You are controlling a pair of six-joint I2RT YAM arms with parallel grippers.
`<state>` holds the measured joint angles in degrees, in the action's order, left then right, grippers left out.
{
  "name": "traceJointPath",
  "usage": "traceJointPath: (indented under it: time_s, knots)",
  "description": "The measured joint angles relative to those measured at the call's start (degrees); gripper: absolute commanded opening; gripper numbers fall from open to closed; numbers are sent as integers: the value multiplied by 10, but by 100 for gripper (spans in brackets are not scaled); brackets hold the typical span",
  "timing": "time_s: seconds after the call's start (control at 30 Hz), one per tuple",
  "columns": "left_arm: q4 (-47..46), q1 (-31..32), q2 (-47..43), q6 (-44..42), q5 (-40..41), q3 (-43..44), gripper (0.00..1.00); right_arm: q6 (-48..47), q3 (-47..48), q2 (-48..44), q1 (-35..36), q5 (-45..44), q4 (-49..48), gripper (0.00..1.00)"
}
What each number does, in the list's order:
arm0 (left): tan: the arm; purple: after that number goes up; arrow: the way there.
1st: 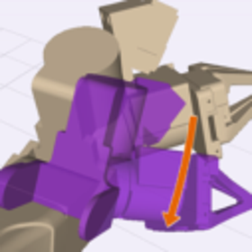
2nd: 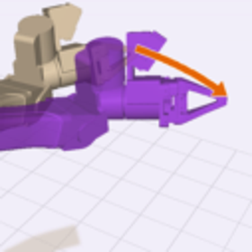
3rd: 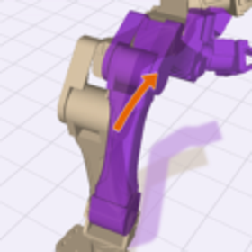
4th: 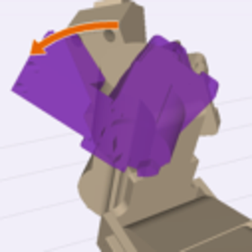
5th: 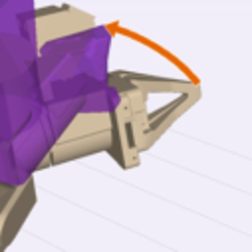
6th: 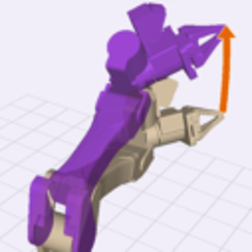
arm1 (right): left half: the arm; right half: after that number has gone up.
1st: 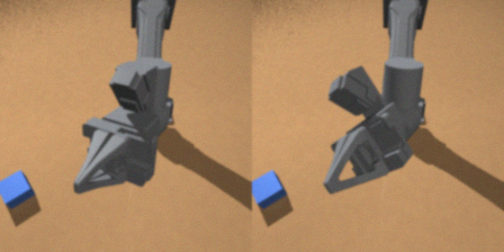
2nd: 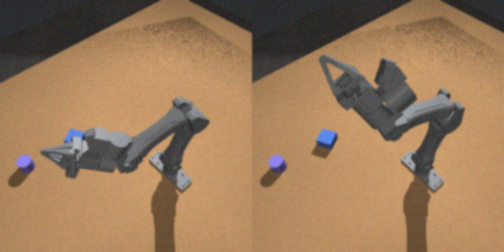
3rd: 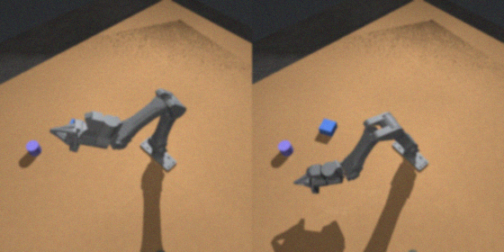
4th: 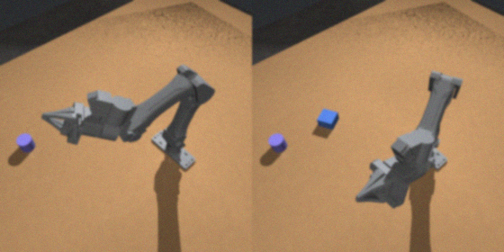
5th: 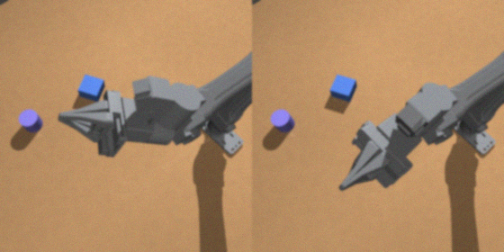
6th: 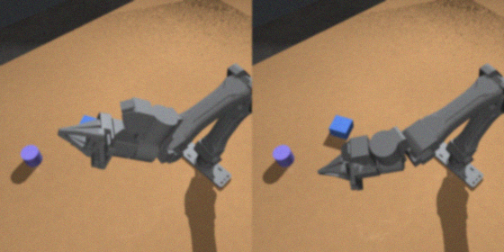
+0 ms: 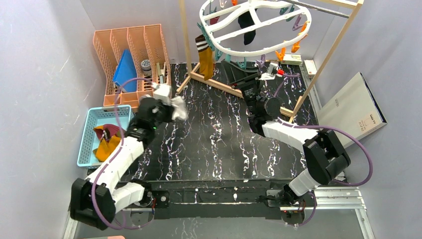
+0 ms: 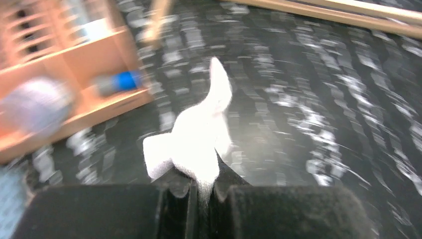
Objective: Remove the socks clipped to the hanger
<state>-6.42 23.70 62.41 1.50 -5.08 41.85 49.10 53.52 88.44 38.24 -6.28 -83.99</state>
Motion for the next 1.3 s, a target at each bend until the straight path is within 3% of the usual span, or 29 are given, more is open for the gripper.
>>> traceJointPath:
  time_s: [0.27,0.4,0.53,0.6,0.63,0.73,0.83,1.1,1.3]
  knots:
    - [80,-310,-56,78,88,4,0,-11,-30,-42,-4,0,17,23]
    - [83,-405,-76,129,154,-2,0,-17,-37,-60,-7,1,33,23]
    - [78,-426,-91,178,202,-43,0,-26,-39,-77,-8,1,46,23]
    - [75,-434,-90,199,212,-74,5,-28,-46,-85,-8,0,47,23]
    - [70,-440,-89,211,214,-94,12,-29,-49,-89,-9,0,47,24]
    - [71,-468,-75,247,208,-141,52,-29,-61,-96,-12,0,47,24]
    - [71,-491,-50,273,189,-146,74,-29,-76,-100,-14,-2,48,24]
    - [102,-495,-73,285,126,-41,76,-30,-84,-112,-15,-9,62,24]
    - [32,-463,-77,274,-30,85,87,-30,-96,-119,-15,-11,61,24]
